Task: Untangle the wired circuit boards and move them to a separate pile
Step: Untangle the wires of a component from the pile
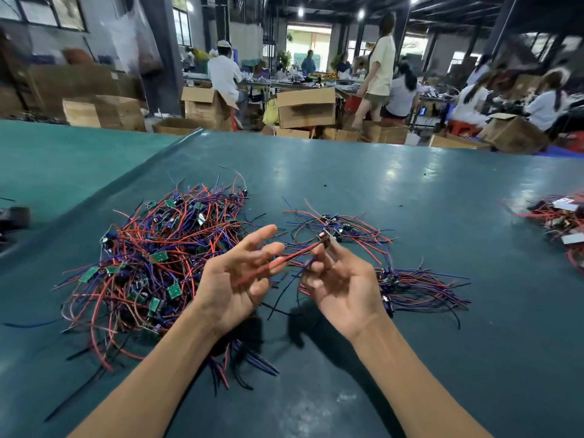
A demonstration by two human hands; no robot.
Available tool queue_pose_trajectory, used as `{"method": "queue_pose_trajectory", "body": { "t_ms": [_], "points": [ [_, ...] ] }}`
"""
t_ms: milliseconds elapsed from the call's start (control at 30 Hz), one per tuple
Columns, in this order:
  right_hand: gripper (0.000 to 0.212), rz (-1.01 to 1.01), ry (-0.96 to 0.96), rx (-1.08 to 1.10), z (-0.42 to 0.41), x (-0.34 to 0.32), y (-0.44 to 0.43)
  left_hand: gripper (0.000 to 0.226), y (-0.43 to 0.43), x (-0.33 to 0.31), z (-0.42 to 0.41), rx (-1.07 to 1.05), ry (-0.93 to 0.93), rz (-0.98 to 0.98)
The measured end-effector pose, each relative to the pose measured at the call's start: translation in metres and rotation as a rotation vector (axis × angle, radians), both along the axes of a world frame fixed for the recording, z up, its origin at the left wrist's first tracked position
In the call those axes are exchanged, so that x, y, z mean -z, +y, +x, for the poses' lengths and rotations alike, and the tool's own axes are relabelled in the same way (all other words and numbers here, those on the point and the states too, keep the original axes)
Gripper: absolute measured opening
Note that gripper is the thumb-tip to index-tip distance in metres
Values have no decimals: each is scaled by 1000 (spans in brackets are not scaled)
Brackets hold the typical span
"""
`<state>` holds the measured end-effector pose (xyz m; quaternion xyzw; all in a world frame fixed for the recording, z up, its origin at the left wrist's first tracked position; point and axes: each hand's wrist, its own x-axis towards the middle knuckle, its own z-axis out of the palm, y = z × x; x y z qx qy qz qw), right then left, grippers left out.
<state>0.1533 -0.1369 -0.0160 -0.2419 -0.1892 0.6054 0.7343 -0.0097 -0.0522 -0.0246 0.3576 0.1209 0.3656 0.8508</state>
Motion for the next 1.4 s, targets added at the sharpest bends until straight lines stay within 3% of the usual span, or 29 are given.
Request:
{"method": "queue_pose_trajectory", "body": {
  "t_ms": [67, 200, 400, 633, 700, 800, 1000, 1200, 1400],
  "points": [
    [22, -17, 81, -15, -3, 1, 1, 42, 0, 1, 0, -50, 14, 78],
    [18, -50, 107, -71, -5, 1, 1, 39, -6, 5, 8, -170, 164, 315],
    [13, -74, -131, -115, -10, 0, -2, 45, -12, 12, 12, -280, 261, 541],
    [10, -109, -521, -9, -17, 9, -1, 27, -12, 14, 11, -339, 276, 628],
    [12, -87, -583, -33, -21, 14, -1, 20, -12, 14, 11, -360, 347, 609],
    [2, -84, -622, -90, -25, 12, -3, 35, -9, 13, 10, -357, 353, 505],
    [7, -82, -738, -30, -23, 12, -3, 46, -6, 10, 12, -266, 296, 342],
    [11, -20, -767, -170, -31, 15, -5, 44, -9, 11, 9, -124, 350, 365],
    [26, -61, -803, 23, -27, 15, -2, 35, -4, 12, 10, -129, 292, 323]
  ]
}}
